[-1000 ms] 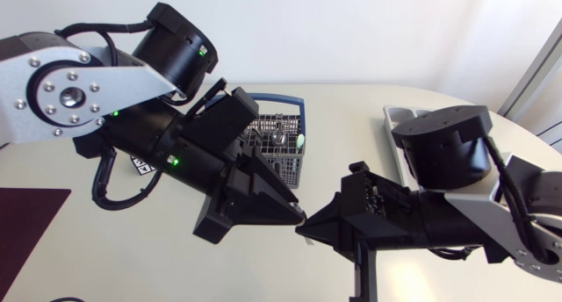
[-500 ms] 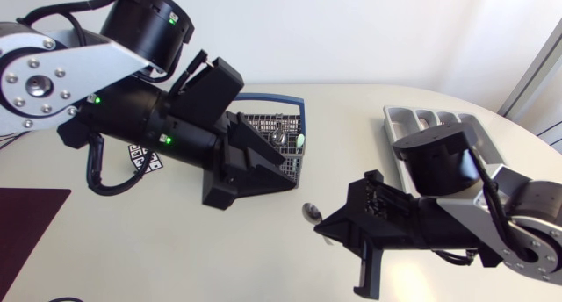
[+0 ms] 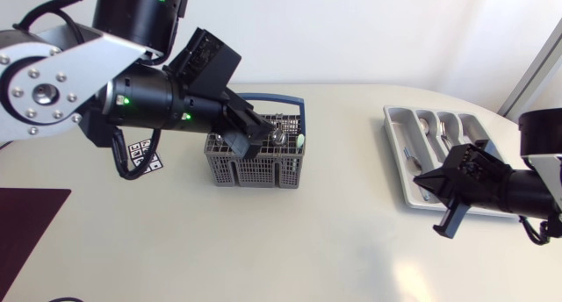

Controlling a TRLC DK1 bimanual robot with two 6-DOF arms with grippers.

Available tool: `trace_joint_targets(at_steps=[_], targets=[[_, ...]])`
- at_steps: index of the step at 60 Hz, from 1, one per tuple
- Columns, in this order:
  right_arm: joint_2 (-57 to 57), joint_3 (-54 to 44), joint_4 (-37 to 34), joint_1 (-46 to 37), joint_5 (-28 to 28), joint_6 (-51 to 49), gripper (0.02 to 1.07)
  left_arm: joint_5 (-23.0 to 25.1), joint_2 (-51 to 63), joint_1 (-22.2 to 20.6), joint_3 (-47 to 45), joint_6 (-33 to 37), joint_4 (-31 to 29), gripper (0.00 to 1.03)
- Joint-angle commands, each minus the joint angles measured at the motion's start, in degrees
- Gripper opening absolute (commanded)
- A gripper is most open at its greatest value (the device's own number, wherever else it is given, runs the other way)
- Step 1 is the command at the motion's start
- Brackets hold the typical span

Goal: Transfer all utensils from the basket to the drawer tray.

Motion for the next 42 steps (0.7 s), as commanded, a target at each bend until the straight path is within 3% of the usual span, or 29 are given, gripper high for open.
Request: trace_joint_targets(at_steps=[1, 9, 17, 42], targets=[[3.38, -0.09, 0.87, -6.46, -1.47, -7.67, 0.08, -3.47, 0.76, -0.31, -3.88, -0.05, 3.05, 0.69], [9.79, 0.44, 4.91, -15.96, -2.09, -15.06, 0.08, -6.46, 0.32, 0.39, -8.10, 0.13, 9.55, 0.69], [16.65, 2.99, 8.08, -21.32, -1.56, -19.28, 0.08, -6.55, -0.03, 2.41, -11.09, -0.05, 15.79, 0.69], [33.52, 4.39, 26.97, -29.58, 4.33, -27.98, 0.08, -6.55, -0.65, 8.04, -11.97, -0.05, 16.50, 0.69]])
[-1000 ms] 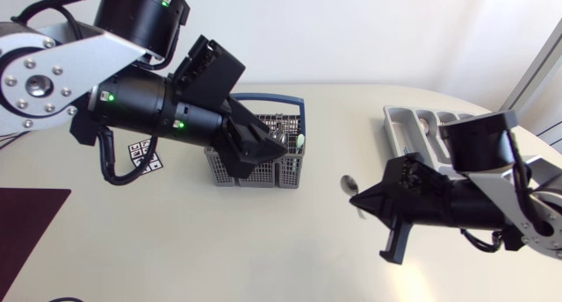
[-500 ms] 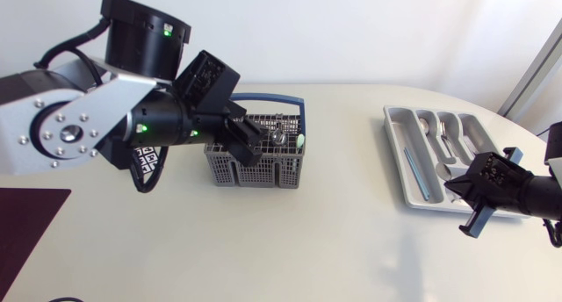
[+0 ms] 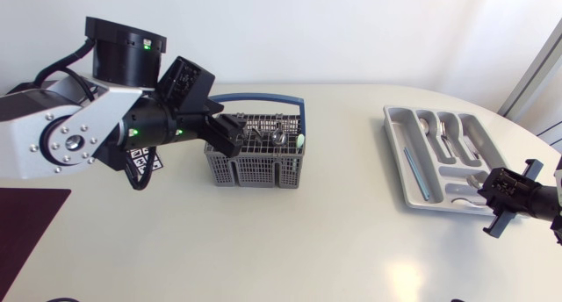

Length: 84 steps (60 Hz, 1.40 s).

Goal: Transfer all utensils from the basket to the drawer tray.

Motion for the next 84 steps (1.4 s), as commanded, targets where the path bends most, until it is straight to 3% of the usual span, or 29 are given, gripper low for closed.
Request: trace_joint_targets(at_steps=[1, 5, 7, 15, 20, 25, 40, 55, 62, 72, 84], targets=[[2.36, 0.59, 2.98, -0.77, 0.96, -3.28, 0.08, -0.27, -0.73, 1.37, -0.82, -0.14, -0.31, 0.69], [3.15, 0.50, 4.56, -0.77, 1.84, -3.54, 0.08, -0.27, -0.82, 1.72, -0.82, -0.23, -0.58, 0.69], [3.50, 0.68, 4.91, -0.86, 2.19, -3.46, 0.15, -0.27, -0.82, 1.90, -0.65, -0.23, -1.02, 0.69], [2.00, 0.50, 4.74, -1.65, 2.11, -2.75, 0.66, -0.27, -1.00, 2.60, -0.65, -0.23, -2.33, 0.69], [-0.90, -0.29, 4.12, -1.74, 2.11, -1.52, 0.91, -0.27, -1.17, 3.39, -0.82, -0.23, -2.69, 0.69], [-4.32, 0.15, -0.01, -1.65, 2.02, 0.32, 1.02, -0.27, -1.26, 4.18, -0.82, 0.04, -3.04, 0.69], [-15.05, 3.75, -16.27, 4.41, 2.02, 11.75, 1.02, -0.27, 0.23, 5.68, 0.76, -0.49, -5.41, 0.68], [-22.96, 2.26, -26.99, 17.33, 3.16, 22.12, 1.02, 0.87, 4.63, 2.25, 7.18, -2.51, -12.18, 0.68], [-25.68, 2.44, -30.33, 22.70, 3.16, 25.72, 1.02, 0.78, 6.21, 0.76, 9.02, -0.84, -12.44, 0.68], [-27.53, 2.44, -32.27, 29.90, 5.89, 29.33, 1.02, 1.48, 7.18, -1.35, 9.99, 11.99, -12.71, 0.68], [-27.88, 2.70, -32.35, 35.61, 7.91, 31.61, 1.02, 6.41, 9.02, 0.23, 14.30, 34.67, -18.51, 0.68]])
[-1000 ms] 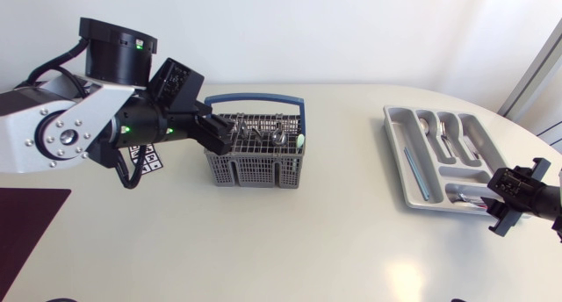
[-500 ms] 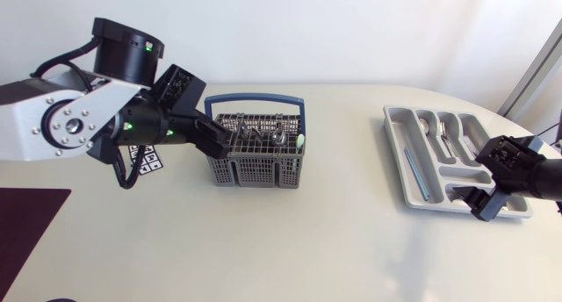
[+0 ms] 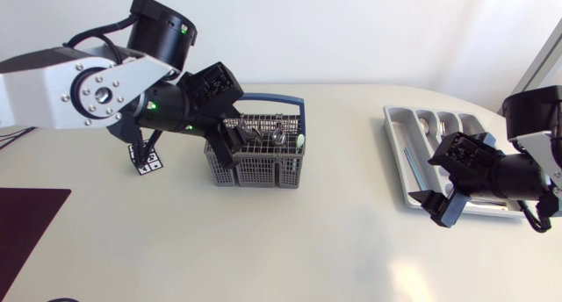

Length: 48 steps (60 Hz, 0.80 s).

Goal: Transfer all utensils from the basket to the drawer tray.

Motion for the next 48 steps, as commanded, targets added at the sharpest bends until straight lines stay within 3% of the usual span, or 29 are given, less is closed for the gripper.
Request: trace_joint_targets(at_steps=[1, 12, 22, 48], targets=[[-0.10, 0.08, -0.95, 1.65, 0.63, 2.24, 1.02, 1.05, 1.53, 0.71, 2.36, 11.84, -2.01, 0.68], [2.45, 1.04, -0.51, 3.14, 0.72, 3.03, 1.02, 0.96, 4.43, 1.24, 5.00, 26.07, -6.67, 0.68], [4.91, 1.84, 0.28, 3.41, 0.63, 2.94, 1.02, 0.35, 6.10, 0.71, 4.56, 36.09, -6.84, 0.68], [10.80, 4.03, 2.48, 3.32, 0.37, 2.15, 1.02, -0.27, 15.32, 1.15, 12.91, 48.49, -6.31, 0.65]])
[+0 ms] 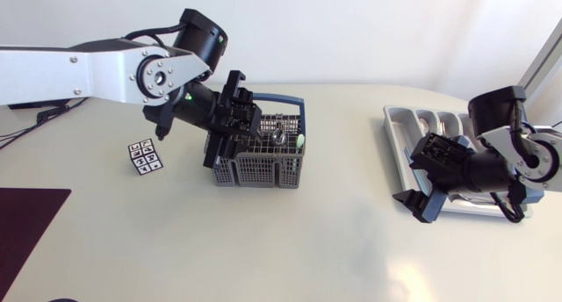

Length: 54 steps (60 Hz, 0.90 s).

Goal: Transfer all utensils from the basket to the drawer tray.

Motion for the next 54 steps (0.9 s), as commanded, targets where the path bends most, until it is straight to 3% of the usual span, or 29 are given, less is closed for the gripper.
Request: trace_joint_targets(at_steps=[1, 11, 28, 37, 44, 54], targets=[[1.71, 1.61, 0.43, 0.30, 0.19, 0.29, 1.02, -0.18, 3.59, 0.63, 3.58, 4.16, -0.15, 0.65], [4.08, 2.84, 0.69, -0.49, -0.51, -0.85, 1.02, -0.36, 7.81, 1.07, 7.89, 6.10, -0.15, 0.58], [6.10, 3.19, 1.13, -3.83, -2.45, -2.87, 1.02, -0.79, 11.50, 2.03, 10.96, 9.87, -2.17, 0.25], [6.02, 2.84, 1.13, -4.53, -2.80, -3.66, 1.02, -0.71, 11.06, 1.68, 10.08, 9.79, -2.61, 0.19], [5.66, 2.22, 1.13, -4.53, -2.80, -3.84, 1.02, -0.71, 10.36, 1.51, 8.50, 10.05, -2.52, 0.04], [4.79, 1.61, 1.04, -4.53, -2.71, -3.57, 1.02, -0.53, 8.95, 1.68, 7.71, 9.35, -2.52, 0.04]])
